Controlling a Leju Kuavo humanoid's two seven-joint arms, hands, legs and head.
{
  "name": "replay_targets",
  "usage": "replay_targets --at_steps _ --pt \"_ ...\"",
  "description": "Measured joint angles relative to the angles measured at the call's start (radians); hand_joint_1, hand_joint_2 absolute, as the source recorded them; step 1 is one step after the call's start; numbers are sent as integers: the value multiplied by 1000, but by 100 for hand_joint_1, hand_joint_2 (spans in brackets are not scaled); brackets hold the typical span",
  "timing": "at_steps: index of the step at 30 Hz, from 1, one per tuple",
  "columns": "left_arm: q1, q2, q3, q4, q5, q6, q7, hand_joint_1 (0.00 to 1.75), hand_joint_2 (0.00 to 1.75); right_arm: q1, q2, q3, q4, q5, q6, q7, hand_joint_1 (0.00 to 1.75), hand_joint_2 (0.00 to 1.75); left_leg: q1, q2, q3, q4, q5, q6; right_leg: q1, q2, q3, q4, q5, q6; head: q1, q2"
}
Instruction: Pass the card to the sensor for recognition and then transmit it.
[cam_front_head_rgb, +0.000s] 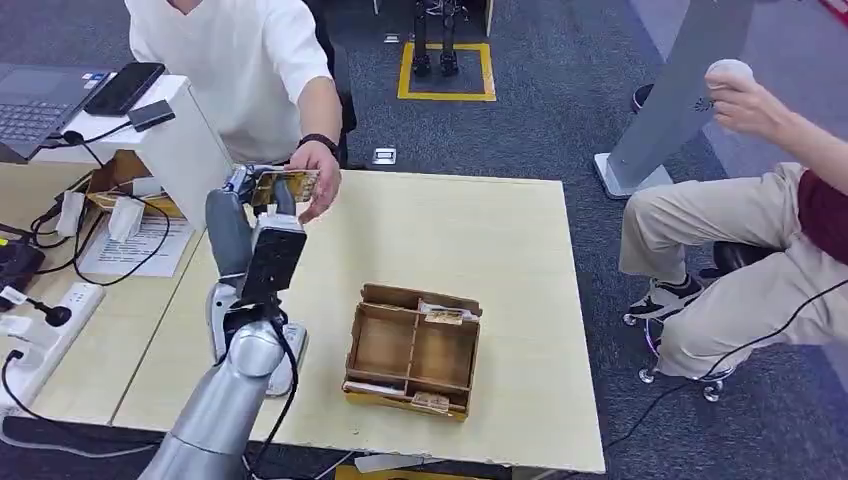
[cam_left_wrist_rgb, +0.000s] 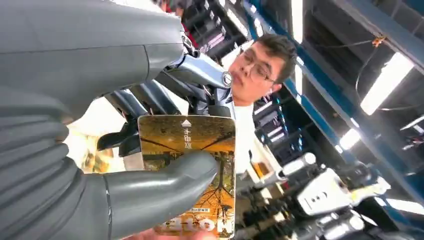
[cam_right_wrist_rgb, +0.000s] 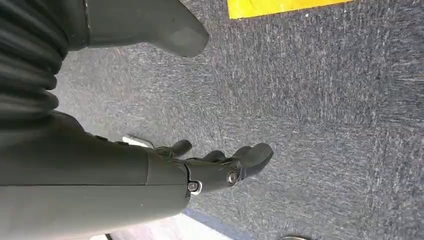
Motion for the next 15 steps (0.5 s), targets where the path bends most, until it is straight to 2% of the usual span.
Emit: replay_targets --at_steps 4,7,15 --pt "-70 15 3 101 -208 43 76 175 175 -2 5 2 0 16 0 11 0 175 0 0 0 0 0 0 0 0 0 0 0 0 0 0" --pt "-97 23 3 154 -282 48 107 175 175 -3 11 2 0 21 0 18 0 175 0 0 0 0 0 0 0 0 0 0 0 0 0 0" --pt "-123 37 3 223 -323 48 125 175 175 -5 18 3 0 23 0 18 0 175 0 0 0 0 0 0 0 1 0 0 0 0 0 0"
